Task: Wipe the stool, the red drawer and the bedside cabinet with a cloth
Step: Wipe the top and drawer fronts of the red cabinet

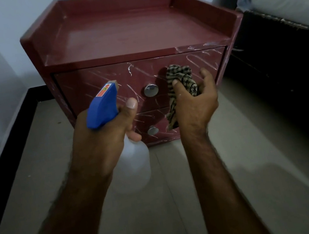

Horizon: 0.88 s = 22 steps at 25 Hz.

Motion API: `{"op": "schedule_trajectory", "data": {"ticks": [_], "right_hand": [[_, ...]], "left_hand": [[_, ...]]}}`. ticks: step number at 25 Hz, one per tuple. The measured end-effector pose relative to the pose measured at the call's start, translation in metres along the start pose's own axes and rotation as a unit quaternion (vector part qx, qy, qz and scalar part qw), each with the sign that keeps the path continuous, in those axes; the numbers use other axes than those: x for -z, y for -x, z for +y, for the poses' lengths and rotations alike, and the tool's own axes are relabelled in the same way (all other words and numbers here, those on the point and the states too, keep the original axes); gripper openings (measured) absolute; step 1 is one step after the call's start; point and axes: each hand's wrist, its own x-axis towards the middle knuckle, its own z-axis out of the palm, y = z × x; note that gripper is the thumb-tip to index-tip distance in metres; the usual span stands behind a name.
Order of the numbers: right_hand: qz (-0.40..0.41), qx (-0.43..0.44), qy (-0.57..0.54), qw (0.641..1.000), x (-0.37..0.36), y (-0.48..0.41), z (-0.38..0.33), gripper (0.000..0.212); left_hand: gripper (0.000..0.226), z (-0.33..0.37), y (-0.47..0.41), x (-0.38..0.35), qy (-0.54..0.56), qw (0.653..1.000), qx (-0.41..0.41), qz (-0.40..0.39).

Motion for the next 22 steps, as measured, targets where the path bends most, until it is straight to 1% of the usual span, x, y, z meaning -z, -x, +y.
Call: {"op": "schedule_trajectory", "data": {"ticks": [3, 6, 7, 9, 12, 15, 16, 18, 20, 22], "right_hand": [[-0.003, 0.01, 0.009, 1.0, -0.005, -0.005, 0.001, 0.07], [0.01, 0.047, 0.024, 0.999, -0.01, -0.009, -0.002, 0.068], [0.012, 0.06, 0.025, 0.998, -0.012, -0.01, -0.002, 0.067], [0.015, 0.079, 0.025, 0.996, -0.016, -0.011, 0.0, 0.066], [0.024, 0.111, 0.037, 0.993, -0.02, -0.014, 0.005, 0.065], [0.012, 0.15, 0.038, 0.988, -0.029, -0.013, 0.006, 0.066], [0.009, 0.168, 0.043, 0.985, -0.033, -0.012, 0.006, 0.065], [0.014, 0.182, 0.053, 0.982, -0.035, -0.014, 0.008, 0.063], [0.049, 0.157, 0.046, 0.985, -0.027, -0.028, 0.009, 0.062], [0.081, 0.127, 0.033, 0.988, -0.017, -0.04, 0.008, 0.064]], "left_hand": [[0.011, -0.003, -0.01, -0.003, -0.006, 1.0, 0.001, -0.018], [0.012, 0.001, -0.016, -0.01, -0.013, 0.999, 0.004, -0.03], [0.015, 0.002, -0.019, -0.013, -0.019, 0.999, 0.003, -0.035], [0.032, 0.002, -0.024, -0.019, -0.035, 0.998, 0.001, -0.051], [0.025, 0.0, -0.031, -0.025, -0.046, 0.996, -0.008, -0.077], [0.044, -0.004, -0.034, -0.027, -0.038, 0.997, -0.007, -0.072], [0.043, -0.005, -0.036, -0.029, -0.032, 0.997, -0.009, -0.071], [0.028, -0.005, -0.038, -0.031, -0.025, 0.997, -0.018, -0.074], [0.017, -0.003, -0.041, -0.034, -0.018, 0.997, -0.031, -0.074], [0.015, -0.004, -0.044, -0.034, -0.017, 0.997, -0.038, -0.067]]}}
